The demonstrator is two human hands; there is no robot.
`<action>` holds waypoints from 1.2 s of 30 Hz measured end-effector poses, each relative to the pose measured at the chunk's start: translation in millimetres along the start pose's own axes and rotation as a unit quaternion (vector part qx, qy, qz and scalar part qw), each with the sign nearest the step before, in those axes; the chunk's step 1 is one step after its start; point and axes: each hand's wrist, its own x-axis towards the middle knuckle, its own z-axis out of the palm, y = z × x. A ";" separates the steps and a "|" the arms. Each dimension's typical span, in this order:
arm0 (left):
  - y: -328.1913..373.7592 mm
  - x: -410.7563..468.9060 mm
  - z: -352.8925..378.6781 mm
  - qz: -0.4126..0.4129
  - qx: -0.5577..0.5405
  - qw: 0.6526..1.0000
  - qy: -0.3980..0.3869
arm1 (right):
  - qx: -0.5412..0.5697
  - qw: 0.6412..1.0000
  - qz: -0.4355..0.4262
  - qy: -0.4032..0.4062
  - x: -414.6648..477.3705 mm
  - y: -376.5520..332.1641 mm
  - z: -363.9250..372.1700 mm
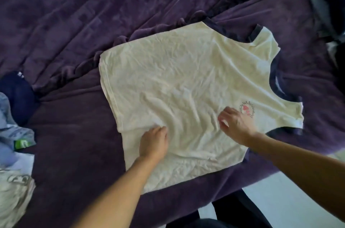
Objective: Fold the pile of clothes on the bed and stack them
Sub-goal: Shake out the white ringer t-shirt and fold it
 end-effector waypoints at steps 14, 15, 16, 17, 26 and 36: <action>7.5 -120.3 117.7 -0.103 0.198 0.974 -0.034 | -0.125 0.989 -0.082 -0.008 -102.7 31.6 67.2; 1.6 -120.3 117.0 -0.116 0.199 0.973 -0.007 | -0.117 0.989 -0.091 0.009 -100.0 34.0 67.3; -4.8 -121.3 113.8 -0.134 0.186 0.973 0.006 | -0.103 0.990 -0.097 0.021 -98.5 36.6 66.0; -12.0 -123.5 109.8 -0.151 0.170 0.974 0.007 | -0.086 0.991 -0.101 0.026 -99.0 39.5 63.5; -7.9 -215.7 100.6 -0.122 0.128 0.977 -0.115 | -0.070 0.994 -0.056 -0.068 -178.9 42.8 44.6; -15.3 -227.6 34.4 -0.158 0.122 0.980 -0.005 | -0.107 0.985 0.077 -0.110 -174.1 27.9 -10.1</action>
